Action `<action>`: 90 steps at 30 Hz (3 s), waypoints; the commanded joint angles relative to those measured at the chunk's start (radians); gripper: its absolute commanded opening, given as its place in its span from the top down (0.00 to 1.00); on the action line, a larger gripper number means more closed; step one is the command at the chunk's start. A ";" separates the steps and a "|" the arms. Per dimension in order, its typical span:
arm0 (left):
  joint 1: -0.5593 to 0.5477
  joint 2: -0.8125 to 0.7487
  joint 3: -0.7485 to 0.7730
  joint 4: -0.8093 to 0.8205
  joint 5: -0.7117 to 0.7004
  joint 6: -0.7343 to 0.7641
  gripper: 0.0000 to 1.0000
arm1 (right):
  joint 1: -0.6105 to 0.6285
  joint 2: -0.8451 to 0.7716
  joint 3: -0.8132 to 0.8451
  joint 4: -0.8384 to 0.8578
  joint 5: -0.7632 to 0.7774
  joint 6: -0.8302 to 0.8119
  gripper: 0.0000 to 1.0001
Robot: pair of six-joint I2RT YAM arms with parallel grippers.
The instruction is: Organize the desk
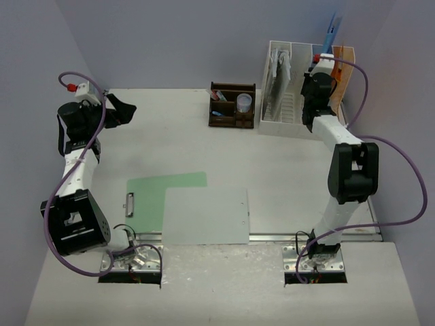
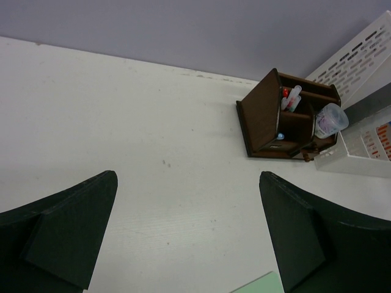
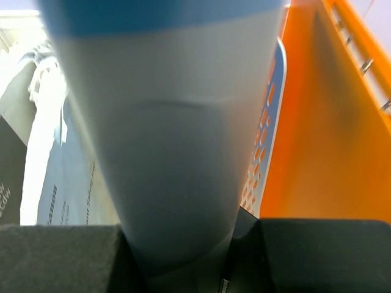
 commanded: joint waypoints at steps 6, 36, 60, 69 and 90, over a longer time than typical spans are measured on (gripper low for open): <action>-0.001 0.024 -0.012 0.058 0.005 0.022 0.00 | -0.044 -0.032 -0.132 0.240 -0.097 -0.059 1.00; -0.001 0.051 -0.003 0.034 0.006 -0.015 0.00 | -0.069 0.049 -0.162 0.489 -0.027 0.003 1.00; -0.001 0.088 0.014 0.020 0.006 0.003 0.00 | -0.073 0.143 -0.223 0.659 -0.125 -0.070 1.00; 0.000 0.098 0.016 0.020 0.009 -0.004 0.00 | -0.106 0.103 -0.307 0.659 -0.172 -0.074 1.00; 0.000 0.103 0.024 -0.002 0.006 0.011 0.00 | -0.121 0.115 -0.192 0.253 -0.137 0.136 1.00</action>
